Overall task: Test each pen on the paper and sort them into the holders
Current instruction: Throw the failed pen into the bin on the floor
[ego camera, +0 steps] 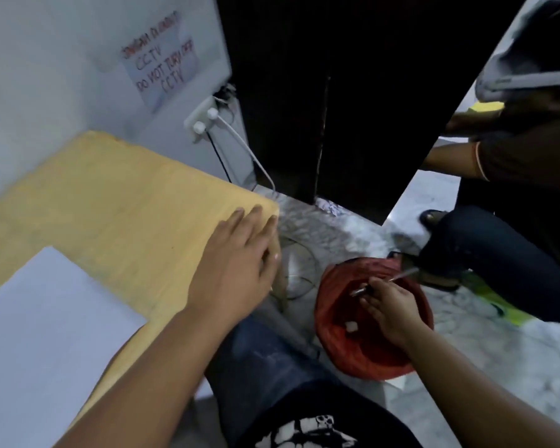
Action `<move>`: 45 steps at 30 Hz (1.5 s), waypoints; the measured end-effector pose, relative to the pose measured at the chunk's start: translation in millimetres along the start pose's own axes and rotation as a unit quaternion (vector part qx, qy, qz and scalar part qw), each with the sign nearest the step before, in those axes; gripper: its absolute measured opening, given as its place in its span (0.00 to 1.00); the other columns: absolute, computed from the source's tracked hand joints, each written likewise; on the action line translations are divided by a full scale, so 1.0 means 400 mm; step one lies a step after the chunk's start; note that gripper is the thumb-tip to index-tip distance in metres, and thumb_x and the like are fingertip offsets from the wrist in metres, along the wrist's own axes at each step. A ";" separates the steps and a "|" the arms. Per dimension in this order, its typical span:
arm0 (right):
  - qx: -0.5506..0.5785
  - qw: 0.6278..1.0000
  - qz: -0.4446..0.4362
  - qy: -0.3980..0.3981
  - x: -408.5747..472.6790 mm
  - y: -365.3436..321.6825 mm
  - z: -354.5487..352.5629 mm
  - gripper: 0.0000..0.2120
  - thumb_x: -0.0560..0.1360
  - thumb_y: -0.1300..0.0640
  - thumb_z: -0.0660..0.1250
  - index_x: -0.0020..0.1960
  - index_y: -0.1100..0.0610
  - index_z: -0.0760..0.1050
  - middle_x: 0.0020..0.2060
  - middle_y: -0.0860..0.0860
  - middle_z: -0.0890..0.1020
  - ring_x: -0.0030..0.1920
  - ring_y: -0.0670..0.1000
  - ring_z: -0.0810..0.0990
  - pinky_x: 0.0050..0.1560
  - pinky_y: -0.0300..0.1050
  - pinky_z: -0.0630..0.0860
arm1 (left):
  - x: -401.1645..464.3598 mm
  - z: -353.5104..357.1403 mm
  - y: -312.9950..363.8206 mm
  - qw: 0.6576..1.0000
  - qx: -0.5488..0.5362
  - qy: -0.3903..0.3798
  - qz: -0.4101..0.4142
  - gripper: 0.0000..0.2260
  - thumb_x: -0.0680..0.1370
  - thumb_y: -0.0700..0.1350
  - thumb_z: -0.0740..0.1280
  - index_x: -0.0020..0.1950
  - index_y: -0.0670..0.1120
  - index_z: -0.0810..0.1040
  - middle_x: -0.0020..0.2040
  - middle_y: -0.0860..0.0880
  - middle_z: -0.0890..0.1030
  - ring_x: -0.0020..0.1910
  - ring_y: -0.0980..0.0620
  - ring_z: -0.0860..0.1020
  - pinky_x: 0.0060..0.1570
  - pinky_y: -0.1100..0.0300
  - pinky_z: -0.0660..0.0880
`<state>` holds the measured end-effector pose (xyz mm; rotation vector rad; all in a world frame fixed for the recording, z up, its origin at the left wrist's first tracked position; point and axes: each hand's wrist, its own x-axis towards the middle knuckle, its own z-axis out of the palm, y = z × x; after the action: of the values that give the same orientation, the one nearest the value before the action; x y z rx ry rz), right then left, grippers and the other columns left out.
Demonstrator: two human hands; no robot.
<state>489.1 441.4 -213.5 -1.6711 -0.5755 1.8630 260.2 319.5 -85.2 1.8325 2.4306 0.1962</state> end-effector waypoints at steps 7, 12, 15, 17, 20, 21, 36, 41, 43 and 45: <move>-0.031 0.993 0.091 0.065 0.087 0.082 -0.080 0.14 0.82 0.65 0.58 0.65 0.70 0.72 0.64 0.69 0.76 0.58 0.65 0.79 0.60 0.50 0.75 | 0.004 0.004 0.004 1.000 -0.005 0.000 0.003 0.25 0.80 0.53 0.56 0.77 0.50 0.64 0.78 0.46 0.63 0.78 0.44 0.59 0.74 0.43 0.61; -0.042 0.992 0.101 0.063 0.091 0.079 -0.077 0.20 0.84 0.65 0.49 0.73 0.70 0.63 0.69 0.69 0.71 0.68 0.67 0.72 0.63 0.50 0.72 | 0.002 0.004 0.002 1.000 -0.010 0.005 -0.001 0.26 0.80 0.54 0.56 0.77 0.51 0.65 0.78 0.46 0.64 0.78 0.44 0.59 0.74 0.44 0.61; -0.061 0.990 0.105 0.073 0.096 0.082 -0.072 0.20 0.83 0.66 0.50 0.74 0.70 0.62 0.72 0.68 0.68 0.71 0.67 0.69 0.66 0.52 0.69 | 0.004 0.005 0.001 1.000 -0.019 0.008 0.003 0.26 0.79 0.55 0.55 0.77 0.51 0.66 0.77 0.46 0.65 0.77 0.43 0.60 0.74 0.43 0.62; -0.062 0.991 0.101 0.065 0.090 0.082 -0.067 0.19 0.83 0.66 0.53 0.73 0.70 0.63 0.71 0.66 0.71 0.69 0.67 0.72 0.67 0.53 0.70 | 0.003 0.009 -0.001 1.000 -0.022 0.008 0.005 0.26 0.79 0.56 0.55 0.77 0.51 0.66 0.77 0.46 0.66 0.77 0.43 0.60 0.73 0.43 0.63; -0.069 0.995 0.068 0.035 0.060 0.072 -0.042 0.17 0.83 0.65 0.57 0.70 0.69 0.68 0.67 0.65 0.75 0.61 0.63 0.78 0.67 0.54 0.73 | 0.000 0.007 -0.001 0.999 -0.038 0.009 0.004 0.26 0.79 0.57 0.54 0.77 0.51 0.65 0.77 0.46 0.65 0.78 0.44 0.59 0.74 0.45 0.61; -0.086 0.995 0.044 0.032 0.046 0.063 -0.029 0.15 0.82 0.65 0.59 0.67 0.69 0.71 0.64 0.66 0.78 0.56 0.62 0.80 0.64 0.54 0.75 | -0.002 0.009 -0.002 0.999 -0.047 0.008 0.004 0.26 0.79 0.57 0.53 0.77 0.52 0.65 0.78 0.47 0.64 0.78 0.45 0.58 0.75 0.46 0.59; -0.347 0.795 -0.439 -0.235 -0.315 -0.172 0.325 0.09 0.77 0.57 0.69 0.48 0.41 0.79 0.43 0.40 0.85 0.42 0.41 0.83 0.39 0.37 0.80 | -0.231 -0.127 -0.148 0.958 -0.175 0.149 -0.168 0.26 0.78 0.60 0.58 0.75 0.54 0.69 0.73 0.60 0.67 0.77 0.59 0.57 0.69 0.73 0.47; -0.406 0.698 -0.478 -0.346 -0.439 -0.083 0.469 0.10 0.77 0.61 0.69 0.46 0.44 0.79 0.42 0.39 0.84 0.45 0.37 0.80 0.38 0.29 0.75 | -0.410 -0.185 -0.225 0.926 -0.156 0.223 -0.263 0.18 0.81 0.54 0.64 0.71 0.55 0.74 0.67 0.62 0.73 0.69 0.63 0.65 0.66 0.75 0.54; -0.432 0.661 -0.474 -0.391 -0.490 -0.026 0.523 0.10 0.76 0.61 0.70 0.46 0.45 0.80 0.40 0.39 0.84 0.44 0.38 0.80 0.38 0.29 0.75 | -0.492 -0.199 -0.252 0.908 -0.147 0.243 -0.308 0.18 0.81 0.54 0.64 0.70 0.56 0.74 0.67 0.62 0.74 0.68 0.62 0.66 0.64 0.73 0.57; -0.444 0.631 -0.460 -0.440 -0.545 0.039 0.568 0.11 0.76 0.62 0.70 0.45 0.46 0.80 0.40 0.41 0.84 0.44 0.40 0.81 0.38 0.30 0.75 | -0.580 -0.205 -0.278 0.890 -0.136 0.257 -0.352 0.17 0.81 0.54 0.63 0.70 0.57 0.74 0.67 0.62 0.75 0.68 0.61 0.67 0.64 0.68 0.60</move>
<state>275.5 297.5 -31.8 -0.3312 -2.4915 1.4205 206.3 62.2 -22.8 0.7553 3.0127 0.9919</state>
